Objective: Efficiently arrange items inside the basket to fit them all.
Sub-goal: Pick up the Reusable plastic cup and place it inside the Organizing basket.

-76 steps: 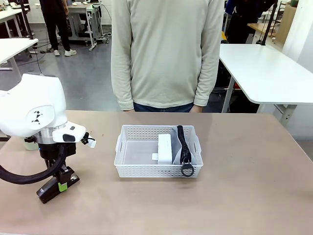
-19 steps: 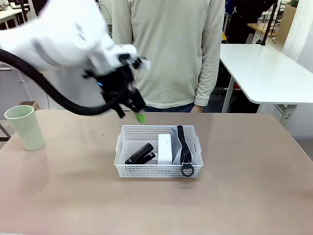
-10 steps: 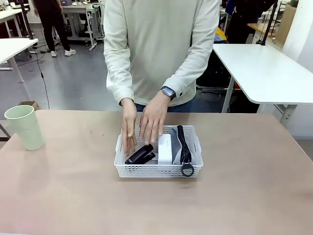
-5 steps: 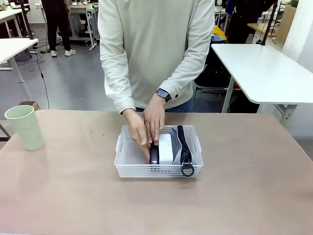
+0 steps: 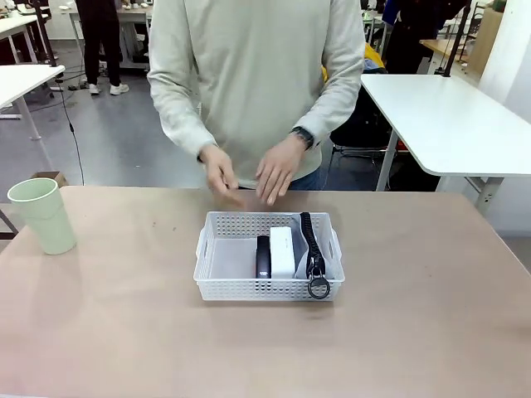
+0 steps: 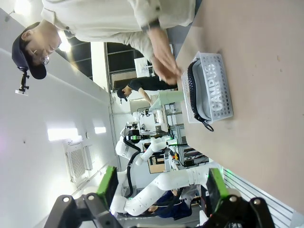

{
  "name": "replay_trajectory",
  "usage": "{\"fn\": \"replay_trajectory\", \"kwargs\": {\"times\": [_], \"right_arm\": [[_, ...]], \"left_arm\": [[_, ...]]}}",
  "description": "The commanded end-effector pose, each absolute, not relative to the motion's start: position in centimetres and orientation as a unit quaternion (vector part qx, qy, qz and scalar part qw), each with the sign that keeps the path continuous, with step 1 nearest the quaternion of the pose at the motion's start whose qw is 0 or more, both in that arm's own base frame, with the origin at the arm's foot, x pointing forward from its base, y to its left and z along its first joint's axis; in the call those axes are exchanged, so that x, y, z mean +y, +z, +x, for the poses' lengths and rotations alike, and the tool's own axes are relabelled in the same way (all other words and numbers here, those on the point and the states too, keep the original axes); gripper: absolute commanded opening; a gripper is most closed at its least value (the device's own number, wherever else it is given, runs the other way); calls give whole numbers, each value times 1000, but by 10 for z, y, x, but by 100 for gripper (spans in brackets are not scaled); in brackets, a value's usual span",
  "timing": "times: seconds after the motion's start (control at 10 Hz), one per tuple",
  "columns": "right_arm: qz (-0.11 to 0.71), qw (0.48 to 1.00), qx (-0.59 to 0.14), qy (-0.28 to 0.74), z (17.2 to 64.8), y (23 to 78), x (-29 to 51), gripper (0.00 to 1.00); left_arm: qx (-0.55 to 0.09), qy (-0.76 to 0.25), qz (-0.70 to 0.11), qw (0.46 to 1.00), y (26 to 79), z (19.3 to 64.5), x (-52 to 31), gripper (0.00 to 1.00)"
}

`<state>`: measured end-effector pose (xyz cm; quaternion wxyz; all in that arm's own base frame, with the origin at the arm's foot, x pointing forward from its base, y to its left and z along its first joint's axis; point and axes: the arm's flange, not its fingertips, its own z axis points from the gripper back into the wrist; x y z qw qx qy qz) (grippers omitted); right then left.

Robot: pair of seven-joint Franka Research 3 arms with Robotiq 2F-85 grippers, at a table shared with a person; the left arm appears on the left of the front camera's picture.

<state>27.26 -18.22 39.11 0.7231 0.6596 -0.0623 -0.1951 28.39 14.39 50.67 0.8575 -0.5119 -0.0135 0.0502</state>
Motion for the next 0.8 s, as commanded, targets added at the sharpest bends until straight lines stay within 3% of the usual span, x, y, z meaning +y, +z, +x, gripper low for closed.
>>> {"fn": "replay_trajectory", "kwargs": {"times": [0.0,0.6,0.7], "right_arm": [[665,719,-72,-186,272,393,-183,100],[665,719,-72,-186,272,393,-183,100],[665,719,-72,-186,272,393,-183,100]], "left_arm": [[-20,44,-511,858,504,282,146,100],[-13,50,-512,857,507,284,144,100],[-47,-18,-484,874,518,290,135,100]]}}
